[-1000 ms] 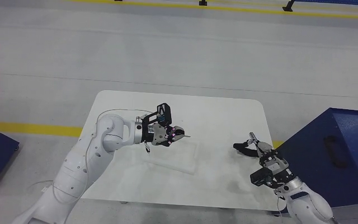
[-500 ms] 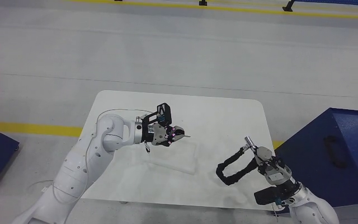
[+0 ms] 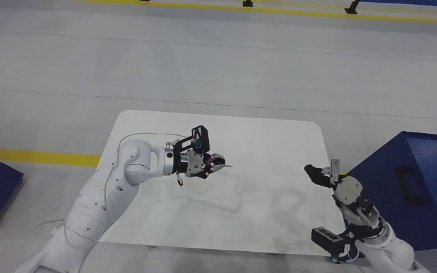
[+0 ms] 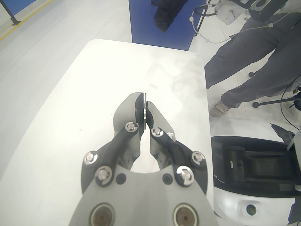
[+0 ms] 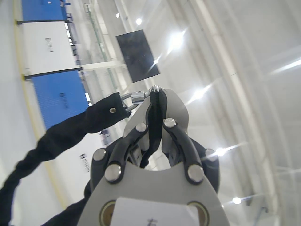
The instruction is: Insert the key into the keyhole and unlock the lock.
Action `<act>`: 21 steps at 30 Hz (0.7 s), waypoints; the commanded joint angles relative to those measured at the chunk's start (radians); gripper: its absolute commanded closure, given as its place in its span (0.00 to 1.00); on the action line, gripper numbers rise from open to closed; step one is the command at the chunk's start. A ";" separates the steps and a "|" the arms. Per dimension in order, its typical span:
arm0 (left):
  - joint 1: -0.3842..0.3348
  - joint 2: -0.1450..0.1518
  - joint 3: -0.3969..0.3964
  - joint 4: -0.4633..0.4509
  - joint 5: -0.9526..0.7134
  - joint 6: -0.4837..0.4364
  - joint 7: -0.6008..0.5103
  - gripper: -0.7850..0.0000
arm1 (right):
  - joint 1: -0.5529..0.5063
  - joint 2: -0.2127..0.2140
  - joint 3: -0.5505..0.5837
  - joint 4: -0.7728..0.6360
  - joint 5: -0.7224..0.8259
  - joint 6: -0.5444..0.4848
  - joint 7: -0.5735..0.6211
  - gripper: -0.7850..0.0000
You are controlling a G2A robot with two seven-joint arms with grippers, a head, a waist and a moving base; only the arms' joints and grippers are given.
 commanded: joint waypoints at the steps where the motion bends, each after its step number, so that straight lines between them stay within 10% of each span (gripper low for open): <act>1: 0.000 0.000 0.000 0.000 0.000 0.000 0.000 1.00 | 0.019 -0.002 0.012 -0.011 -0.113 0.010 0.035 1.00; 10: 0.000 0.000 0.000 0.000 0.000 0.000 0.000 1.00 | 0.039 0.024 0.001 0.026 -0.536 -0.002 0.022 1.00; 21: 0.000 0.000 0.000 0.000 0.000 0.000 0.000 1.00 | 0.080 0.031 0.041 -0.031 -0.535 0.096 0.130 1.00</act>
